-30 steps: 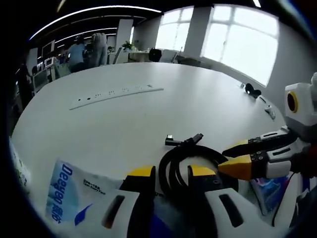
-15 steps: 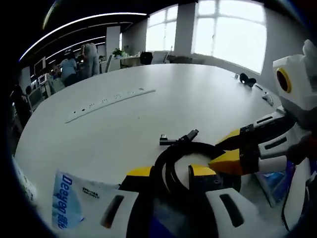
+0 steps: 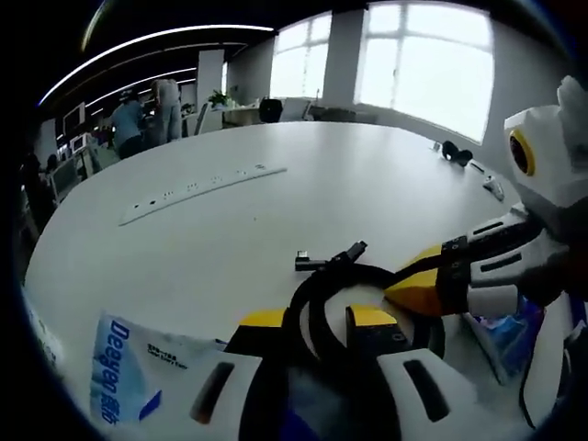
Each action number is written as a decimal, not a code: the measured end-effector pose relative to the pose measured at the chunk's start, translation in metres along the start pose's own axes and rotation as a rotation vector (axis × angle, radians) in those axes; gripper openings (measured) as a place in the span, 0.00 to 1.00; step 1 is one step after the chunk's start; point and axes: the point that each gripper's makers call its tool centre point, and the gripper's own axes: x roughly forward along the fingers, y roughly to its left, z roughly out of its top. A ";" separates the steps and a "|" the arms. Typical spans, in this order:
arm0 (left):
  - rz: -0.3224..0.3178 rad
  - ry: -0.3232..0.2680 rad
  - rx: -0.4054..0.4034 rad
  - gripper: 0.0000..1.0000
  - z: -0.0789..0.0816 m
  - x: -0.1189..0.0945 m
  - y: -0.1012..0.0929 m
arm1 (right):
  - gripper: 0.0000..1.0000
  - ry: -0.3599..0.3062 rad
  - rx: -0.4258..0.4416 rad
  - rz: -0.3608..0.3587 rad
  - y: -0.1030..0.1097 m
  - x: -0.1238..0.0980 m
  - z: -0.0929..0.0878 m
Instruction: Arrange the tabletop items into an orderly group along one side of the table until the central work area is clear of visible clutter.
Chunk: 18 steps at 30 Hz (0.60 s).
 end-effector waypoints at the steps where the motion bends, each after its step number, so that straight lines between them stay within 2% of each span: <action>1: 0.002 0.001 0.000 0.20 0.000 -0.001 0.001 | 0.07 0.002 0.001 0.000 0.000 0.000 0.000; 12: 0.007 0.019 -0.012 0.11 0.000 -0.005 0.004 | 0.02 0.016 -0.010 -0.021 0.001 -0.004 -0.002; 18: 0.003 0.038 0.013 0.10 0.002 -0.007 0.003 | 0.02 0.028 -0.005 -0.023 0.002 -0.006 -0.003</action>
